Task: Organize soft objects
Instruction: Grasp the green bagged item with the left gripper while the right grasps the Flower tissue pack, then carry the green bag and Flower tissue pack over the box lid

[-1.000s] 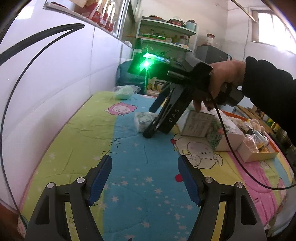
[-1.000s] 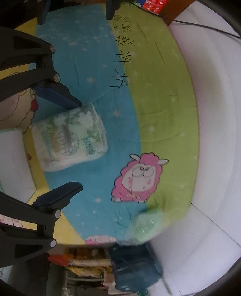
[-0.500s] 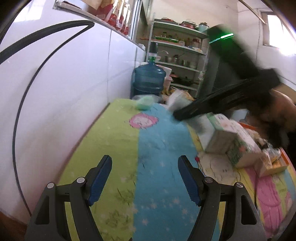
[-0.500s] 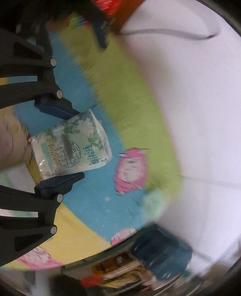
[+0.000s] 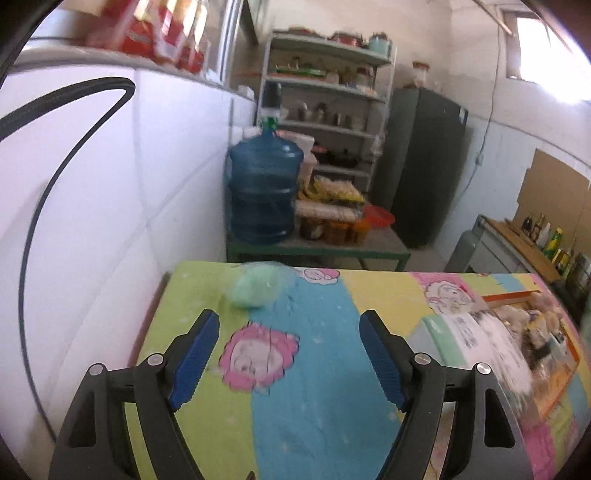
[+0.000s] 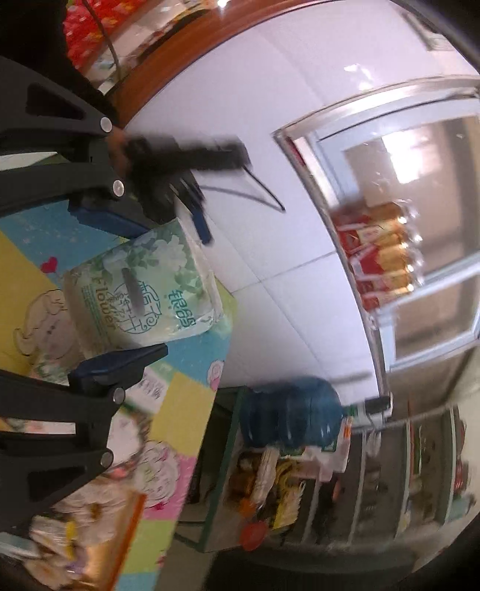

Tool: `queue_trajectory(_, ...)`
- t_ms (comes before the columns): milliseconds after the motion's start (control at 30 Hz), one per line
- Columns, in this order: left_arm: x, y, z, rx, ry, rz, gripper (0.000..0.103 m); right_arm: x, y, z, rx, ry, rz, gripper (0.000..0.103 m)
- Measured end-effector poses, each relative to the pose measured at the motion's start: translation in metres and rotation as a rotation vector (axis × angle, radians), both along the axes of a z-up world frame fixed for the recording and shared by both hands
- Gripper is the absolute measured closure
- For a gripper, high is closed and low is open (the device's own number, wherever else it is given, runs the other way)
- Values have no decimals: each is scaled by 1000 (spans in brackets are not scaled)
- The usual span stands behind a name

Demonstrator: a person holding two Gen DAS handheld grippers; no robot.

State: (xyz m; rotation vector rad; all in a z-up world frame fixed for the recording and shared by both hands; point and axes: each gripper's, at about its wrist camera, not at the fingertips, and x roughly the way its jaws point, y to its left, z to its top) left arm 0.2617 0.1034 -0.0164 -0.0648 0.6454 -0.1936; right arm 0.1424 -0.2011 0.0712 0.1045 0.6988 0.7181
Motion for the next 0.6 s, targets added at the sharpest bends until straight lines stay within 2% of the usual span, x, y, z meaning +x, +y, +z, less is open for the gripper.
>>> queue_trajectory(167,44,-9,-6,55,9,-8,24,-12,-21,-13,28,18,-8,48)
queue_trajectory(233,66,-15,-15,94,47,-42,24,-12,-25,-17,31,20,-3,48)
queue_trajectory(367,100,-17,-28,190,73,-41,24,-7,-36,-19,41,18,-5,48)
queue_trajectory(500,123,-18,-40,197,114,-81,24,0,-48,-21,63,21,-20,48)
queue_trajectory(600,133,-21,-52,231,149,-88,24,7,-55,-26,78,33,-32,48)
